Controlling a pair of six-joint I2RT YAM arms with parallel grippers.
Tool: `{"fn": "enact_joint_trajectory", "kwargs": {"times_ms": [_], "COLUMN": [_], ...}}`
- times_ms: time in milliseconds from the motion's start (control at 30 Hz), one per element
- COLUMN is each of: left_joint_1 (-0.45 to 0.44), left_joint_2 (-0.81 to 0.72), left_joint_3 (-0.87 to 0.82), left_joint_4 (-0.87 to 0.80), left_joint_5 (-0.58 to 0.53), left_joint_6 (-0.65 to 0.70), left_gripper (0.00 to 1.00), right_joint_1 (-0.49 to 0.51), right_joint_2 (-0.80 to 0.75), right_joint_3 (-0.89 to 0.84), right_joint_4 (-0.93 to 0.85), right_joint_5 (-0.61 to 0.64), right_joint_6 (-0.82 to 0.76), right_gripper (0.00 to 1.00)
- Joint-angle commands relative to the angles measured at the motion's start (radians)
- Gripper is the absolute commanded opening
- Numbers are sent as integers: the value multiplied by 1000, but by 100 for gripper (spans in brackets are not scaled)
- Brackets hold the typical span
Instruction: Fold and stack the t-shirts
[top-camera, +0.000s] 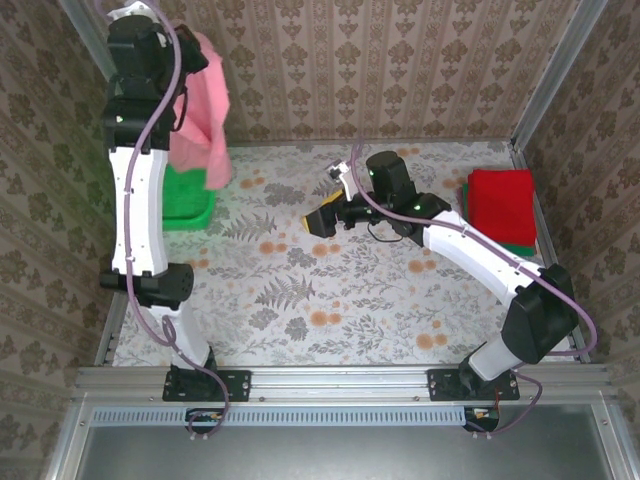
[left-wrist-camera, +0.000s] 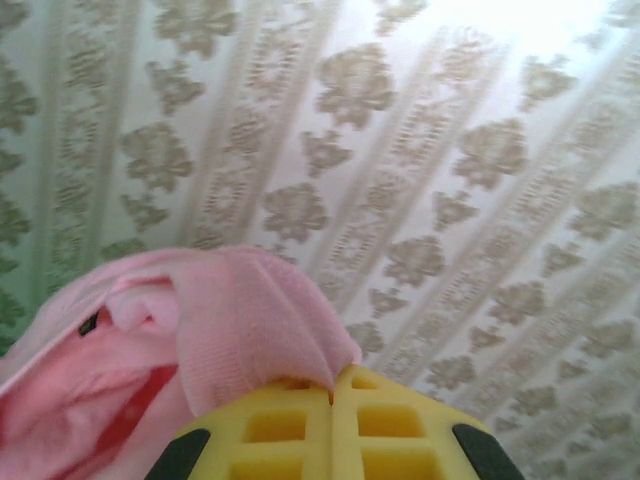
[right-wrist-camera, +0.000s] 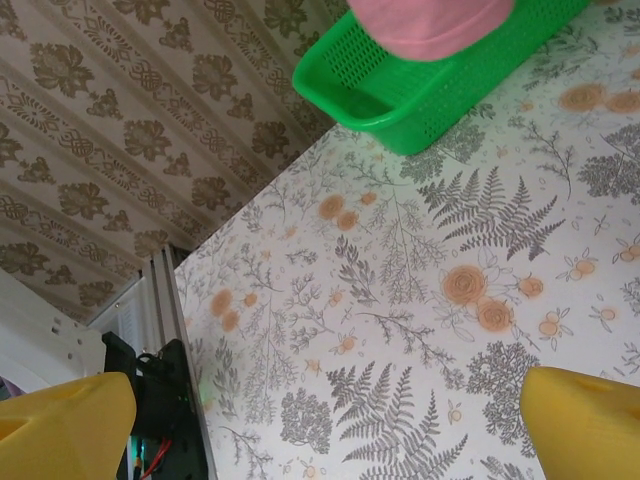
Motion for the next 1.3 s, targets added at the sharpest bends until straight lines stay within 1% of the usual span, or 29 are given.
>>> {"fn": "enact_joint_trajectory", "kwargs": {"times_ms": [0, 100, 167, 200, 233, 300, 333, 367, 433, 500, 533, 567, 633, 667, 700, 800, 867, 933, 1033, 1133, 1267], "left_joint_1": [-106, -194, -231, -234, -267, -292, -304, -315, -321, -309, -300, -287, -257, -246, -210, -173, -164, -168, -192, -217, -229], "left_joint_2": [-40, -52, -60, -64, -72, -94, -109, -125, -163, -199, -213, -226, -248, -260, -268, -268, -243, -201, -115, -14, 106], "left_joint_3": [-28, -133, -248, -308, -381, -544, -602, -679, -786, -877, -912, -949, -1021, -1064, -1107, -1212, -1271, -1298, -1282, -1215, -1134], "left_joint_4": [-4, -11, -9, -2, 14, 64, 92, 118, 152, 163, 166, 168, 169, 170, 173, 173, 205, 240, 280, 278, 275], "left_joint_5": [-23, -21, 0, 20, 47, 82, 84, 80, 67, 53, 49, 47, 43, 43, 39, 52, 88, 119, 125, 127, 155], "left_joint_6": [83, 104, 89, 69, 40, -20, -37, -52, -89, -125, -136, -147, -181, -209, -237, -345, -410, -472, -519, -531, -573], "left_gripper": [0, 0, 0, 2, 22, 72, 88, 99, 100, 100, 100, 100, 100, 100, 100, 100, 99, 96, 89, 84, 76], "right_joint_1": [4, 2, 0, -6, -10, -23, -32, -41, -60, -73, -75, -76, -87, -92, -93, -98, -104, -107, -106, -109, -112], "right_joint_2": [-62, -97, -123, -128, -164, -195, -208, -223, -251, -261, -260, -250, -209, -180, -152, -41, 37, 91, 130, 143, 140], "right_joint_3": [-22, -42, -59, -73, -83, -112, -124, -141, -172, -193, -195, -190, -172, -159, -148, -103, -53, -8, 22, 24, 1], "right_joint_4": [15, -3, -16, -26, -35, -59, -69, -75, -78, -95, -115, -138, -185, -205, -211, -202, -207, -213, -198, -187, -171], "right_joint_5": [10, 26, 37, 47, 57, 81, 93, 108, 156, 245, 324, 393, 489, 518, 531, 542, 532, 500, 470, 447, 433], "right_joint_6": [27, 23, 19, 15, 10, 1, 0, 0, 11, 25, 31, 40, 54, 53, 46, 36, 45, 45, 54, 65, 83], "right_gripper": [100, 100, 100, 100, 100, 100, 100, 100, 100, 100, 100, 100, 100, 100, 100, 100, 100, 100, 100, 100, 100]}}
